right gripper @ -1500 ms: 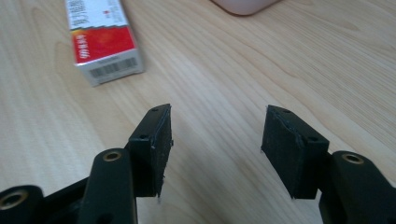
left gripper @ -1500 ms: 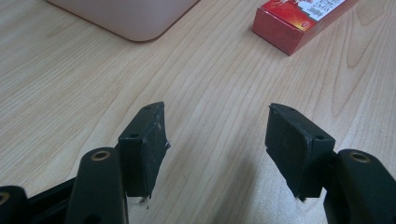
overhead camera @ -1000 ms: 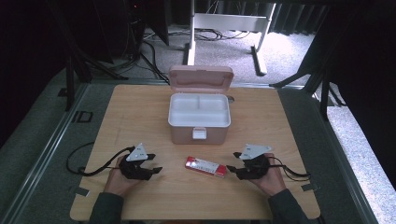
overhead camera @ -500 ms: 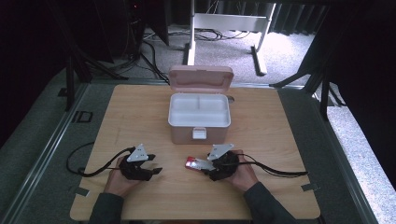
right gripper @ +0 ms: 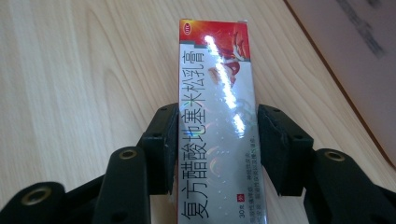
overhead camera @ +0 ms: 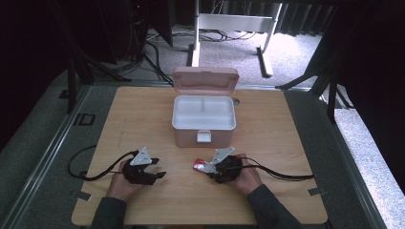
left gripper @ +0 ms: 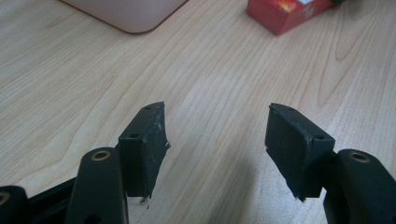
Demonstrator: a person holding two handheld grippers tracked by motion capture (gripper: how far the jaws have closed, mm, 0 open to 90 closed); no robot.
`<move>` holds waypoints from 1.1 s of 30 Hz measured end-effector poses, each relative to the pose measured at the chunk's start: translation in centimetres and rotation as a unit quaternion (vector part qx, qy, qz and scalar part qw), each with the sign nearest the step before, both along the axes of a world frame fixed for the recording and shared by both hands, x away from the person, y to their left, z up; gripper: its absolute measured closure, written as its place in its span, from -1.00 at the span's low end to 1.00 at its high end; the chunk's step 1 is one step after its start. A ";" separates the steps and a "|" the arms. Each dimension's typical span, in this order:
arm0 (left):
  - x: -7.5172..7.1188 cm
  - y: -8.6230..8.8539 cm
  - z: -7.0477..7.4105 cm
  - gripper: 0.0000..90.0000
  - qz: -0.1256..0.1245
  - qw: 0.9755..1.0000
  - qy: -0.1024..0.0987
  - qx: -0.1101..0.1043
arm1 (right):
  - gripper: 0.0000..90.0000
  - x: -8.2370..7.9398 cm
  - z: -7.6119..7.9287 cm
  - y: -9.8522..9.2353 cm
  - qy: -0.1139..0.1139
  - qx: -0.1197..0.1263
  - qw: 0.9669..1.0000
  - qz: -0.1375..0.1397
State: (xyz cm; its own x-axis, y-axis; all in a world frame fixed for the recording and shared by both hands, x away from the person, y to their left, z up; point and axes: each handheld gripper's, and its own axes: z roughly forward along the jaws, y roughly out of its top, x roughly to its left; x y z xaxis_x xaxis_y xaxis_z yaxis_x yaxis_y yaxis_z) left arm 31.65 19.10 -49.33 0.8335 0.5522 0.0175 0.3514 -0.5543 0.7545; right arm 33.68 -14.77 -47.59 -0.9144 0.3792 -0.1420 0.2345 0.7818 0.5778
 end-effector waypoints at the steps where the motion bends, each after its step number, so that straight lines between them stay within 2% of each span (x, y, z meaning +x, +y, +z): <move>1: 0.0 0.0 0.0 -0.14 0.001 1.000 0.000 -0.001 | 0.12 -0.1 0.0 -0.7 0.000 0.000 1.000 -0.008; 5: 0.0 0.0 0.0 -0.14 0.000 1.000 0.001 0.001 | 0.12 -0.5 0.2 -4.0 -0.003 -0.005 0.999 -0.042; 6: 0.1 0.0 0.0 -0.14 -0.001 1.000 0.001 0.002 | 0.12 -0.8 0.3 -6.0 -0.003 -0.008 0.998 -0.062; 7: 0.1 0.0 0.0 -0.14 -0.001 1.000 0.001 0.002 | 0.12 -0.8 0.3 -6.0 -0.003 -0.008 0.998 -0.062; 8: 0.1 0.0 0.0 -0.14 -0.001 1.000 0.001 0.002 | 0.12 -1.3 0.4 -8.0 -0.005 -0.011 0.997 -0.081; 9: 0.1 0.0 0.0 -0.14 -0.001 1.000 0.002 0.002 | 0.12 -1.3 0.4 -8.0 -0.005 -0.011 0.997 -0.081; 10: 0.1 0.0 0.0 -0.14 0.000 1.000 0.002 0.000 | 0.12 -1.7 0.6 -9.9 -0.004 -0.012 0.995 -0.099; 11: 0.1 0.0 0.0 -0.14 0.000 1.000 0.002 0.000 | 0.12 -2.0 0.7 -10.8 -0.006 -0.013 0.994 -0.110; 12: 0.1 0.0 0.0 -0.14 0.000 1.000 0.002 0.000 | 0.12 -2.0 0.7 -10.8 -0.006 -0.013 0.994 -0.110; 13: 0.1 -0.1 0.0 -0.14 0.000 1.000 0.002 0.001 | 0.12 -2.4 0.9 -12.6 -0.007 -0.007 0.992 -0.127; 14: 0.1 -0.1 0.0 -0.14 0.000 1.000 0.002 0.001 | 0.12 -2.4 0.9 -12.6 -0.007 -0.007 0.992 -0.127; 16: 0.1 -0.1 0.0 -0.14 0.000 1.000 0.002 0.002 | 0.12 -3.1 0.9 -14.4 -0.008 -0.008 0.990 -0.144; 17: 0.1 -0.1 0.0 -0.14 0.000 1.000 0.002 0.002 | 0.12 -3.1 0.9 -14.4 -0.008 -0.008 0.990 -0.144; 20: 0.1 -0.1 0.0 -0.14 0.000 1.000 0.003 0.000 | 0.12 -4.0 0.8 -16.0 -0.009 -0.004 0.988 -0.156; 25: 0.1 -0.2 0.3 -0.14 0.003 1.000 0.003 -0.003 | 0.11 -4.3 0.3 -16.7 -0.003 -0.009 0.988 -0.157; 27: 0.2 -0.2 0.5 -0.14 0.005 1.000 0.001 -0.002 | -0.13 -4.1 0.2 -17.1 0.004 0.009 0.986 -0.164; 29: 0.2 -0.2 0.9 -0.14 0.010 1.000 -0.002 -0.004 | -0.21 -4.0 0.5 -17.0 -0.009 0.012 0.985 -0.173; 31: 0.5 -0.2 1.3 -0.14 0.014 1.000 -0.004 -0.011 | -0.23 -3.9 0.7 -16.9 -0.012 0.018 0.985 -0.173; 33: 0.9 -0.3 1.8 -0.15 0.016 1.000 -0.006 -0.013 | -0.26 -3.5 1.3 -16.3 -0.025 0.026 0.984 -0.173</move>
State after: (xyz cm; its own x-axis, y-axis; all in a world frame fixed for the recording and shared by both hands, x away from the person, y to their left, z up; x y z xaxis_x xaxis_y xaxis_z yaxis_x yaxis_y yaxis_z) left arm 32.51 18.81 -47.50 0.8149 0.5794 0.0122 0.3597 -0.5221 0.7733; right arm 30.16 -31.11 -46.33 -0.7213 0.6750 -0.1551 0.4527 0.6291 0.6319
